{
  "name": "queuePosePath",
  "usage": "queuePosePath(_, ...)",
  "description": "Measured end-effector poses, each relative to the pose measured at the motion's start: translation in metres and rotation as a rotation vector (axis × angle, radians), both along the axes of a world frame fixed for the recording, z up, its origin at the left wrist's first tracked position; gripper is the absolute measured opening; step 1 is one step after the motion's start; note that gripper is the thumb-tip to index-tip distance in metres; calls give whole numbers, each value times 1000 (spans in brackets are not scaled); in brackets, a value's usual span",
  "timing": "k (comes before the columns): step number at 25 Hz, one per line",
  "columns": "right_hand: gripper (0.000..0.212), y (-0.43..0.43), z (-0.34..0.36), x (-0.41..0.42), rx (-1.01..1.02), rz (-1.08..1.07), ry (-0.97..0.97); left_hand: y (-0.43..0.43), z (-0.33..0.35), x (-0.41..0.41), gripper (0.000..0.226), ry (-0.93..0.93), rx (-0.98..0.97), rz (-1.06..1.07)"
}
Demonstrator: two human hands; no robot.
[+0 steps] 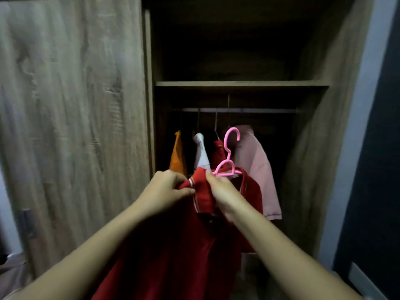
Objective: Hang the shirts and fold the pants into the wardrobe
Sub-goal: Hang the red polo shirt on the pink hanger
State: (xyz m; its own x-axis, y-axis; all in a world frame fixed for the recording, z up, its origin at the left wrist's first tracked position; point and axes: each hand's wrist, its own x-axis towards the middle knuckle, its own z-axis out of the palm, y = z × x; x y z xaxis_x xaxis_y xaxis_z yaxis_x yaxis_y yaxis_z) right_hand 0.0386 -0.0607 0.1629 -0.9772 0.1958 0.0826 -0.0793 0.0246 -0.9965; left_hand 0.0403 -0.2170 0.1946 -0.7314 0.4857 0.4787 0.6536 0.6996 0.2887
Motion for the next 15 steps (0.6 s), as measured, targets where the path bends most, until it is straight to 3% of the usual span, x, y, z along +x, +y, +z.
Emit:
queuePosePath(3, 29, 24, -2, 12, -121, -158, 11, 25, 8, 10, 42, -317, -89, -186)
queuePosePath(6, 26, 54, -4, 28, -83, -243, -30, 57, 10, 2, 45, -546, 98, -278)
queuePosePath(8, 30, 70, -8, 41, -42, -276, -50, 85, 7, -19, 42, -398, 220, -195)
queuePosePath(11, 37, 95, -12, 52, 44, -338, -89, 135, -1, -56, 39, -76, 218, -87)
queuePosePath(15, 30, 130, 6, 62, 88, -341, -84, 215, -2, -102, 36, 41, 195, -99)
